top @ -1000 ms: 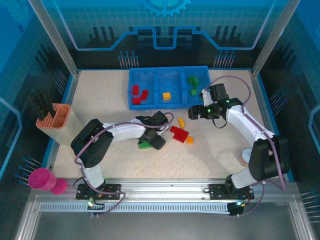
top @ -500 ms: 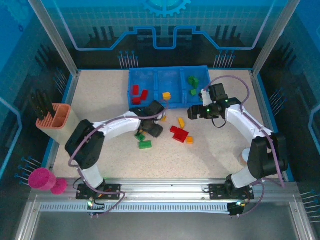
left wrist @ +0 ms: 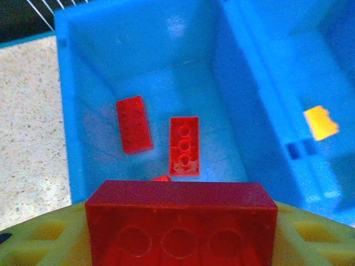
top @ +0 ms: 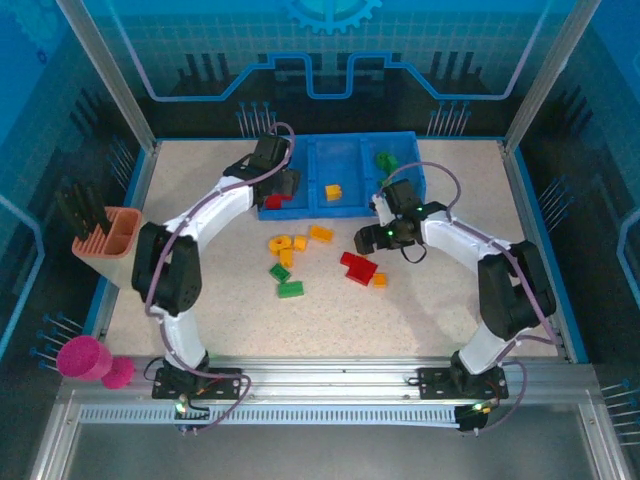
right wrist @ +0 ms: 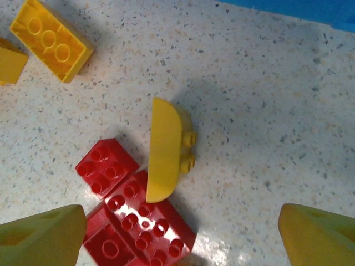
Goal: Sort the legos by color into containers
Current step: Place the lego in the container, then pick up the lego from the center of the table.
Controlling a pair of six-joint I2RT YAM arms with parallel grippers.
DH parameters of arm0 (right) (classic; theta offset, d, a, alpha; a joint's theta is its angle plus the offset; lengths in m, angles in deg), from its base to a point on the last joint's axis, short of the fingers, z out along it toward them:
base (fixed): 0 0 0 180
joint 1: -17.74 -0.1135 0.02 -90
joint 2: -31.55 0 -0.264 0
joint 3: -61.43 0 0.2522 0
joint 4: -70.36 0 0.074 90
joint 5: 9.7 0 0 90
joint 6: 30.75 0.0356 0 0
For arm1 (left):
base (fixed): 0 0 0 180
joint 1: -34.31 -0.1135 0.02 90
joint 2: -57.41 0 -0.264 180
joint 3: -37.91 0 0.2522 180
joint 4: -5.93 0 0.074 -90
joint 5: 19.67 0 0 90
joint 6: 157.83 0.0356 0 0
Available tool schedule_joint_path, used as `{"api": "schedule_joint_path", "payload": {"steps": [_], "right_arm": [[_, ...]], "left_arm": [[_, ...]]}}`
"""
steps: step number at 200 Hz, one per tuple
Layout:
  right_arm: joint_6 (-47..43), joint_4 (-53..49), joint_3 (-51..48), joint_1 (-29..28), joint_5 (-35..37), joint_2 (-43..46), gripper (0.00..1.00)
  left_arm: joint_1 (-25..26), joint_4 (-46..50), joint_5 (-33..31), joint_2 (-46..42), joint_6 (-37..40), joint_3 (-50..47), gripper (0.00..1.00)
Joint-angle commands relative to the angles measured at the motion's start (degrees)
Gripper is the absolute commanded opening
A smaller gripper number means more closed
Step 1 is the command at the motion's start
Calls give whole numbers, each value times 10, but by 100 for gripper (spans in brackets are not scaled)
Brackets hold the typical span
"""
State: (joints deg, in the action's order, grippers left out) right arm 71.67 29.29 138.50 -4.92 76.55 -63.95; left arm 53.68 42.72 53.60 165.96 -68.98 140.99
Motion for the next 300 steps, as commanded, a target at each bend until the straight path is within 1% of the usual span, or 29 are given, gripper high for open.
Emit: {"api": "schedule_joint_path", "payload": {"steps": [1,19,35,65,94,116,138,164,192,209,230,275,300], "right_arm": [[18,36,16,-16,38,-15,90],[31,39,29,-18,41,-35,87],[32,32,42,-24,47,-53,86],[34,24,57,-29,52,-74,86],[33,24,63,-33,54,-90,84],[32,20,67,-37,55,-97,83],[31,20,72,-38,52,-105,81],[30,18,78,-39,51,-117,78],[32,23,80,-39,49,-130,72],[32,16,88,-41,52,-142,70],[30,3,101,-41,61,-156,61],[19,-15,109,-40,76,-183,37],[12,-34,119,-39,82,-192,29]], "left_arm": [[-18,-19,-2,51,-4,39,54],[-27,-37,-7,99,-8,68,54],[-35,-27,-8,143,-17,105,54],[-40,-12,3,198,-24,160,54],[-40,8,8,232,-26,201,55],[-40,5,10,235,-31,203,61],[-40,-6,14,221,-35,196,72],[-40,-22,24,196,-41,185,78],[-40,-26,33,171,-41,182,80],[-40,-33,40,150,-42,173,80],[-40,-46,57,111,-46,154,80],[-39,-49,131,38,-73,137,80],[-37,-65,157,-10,-76,102,80]]}}
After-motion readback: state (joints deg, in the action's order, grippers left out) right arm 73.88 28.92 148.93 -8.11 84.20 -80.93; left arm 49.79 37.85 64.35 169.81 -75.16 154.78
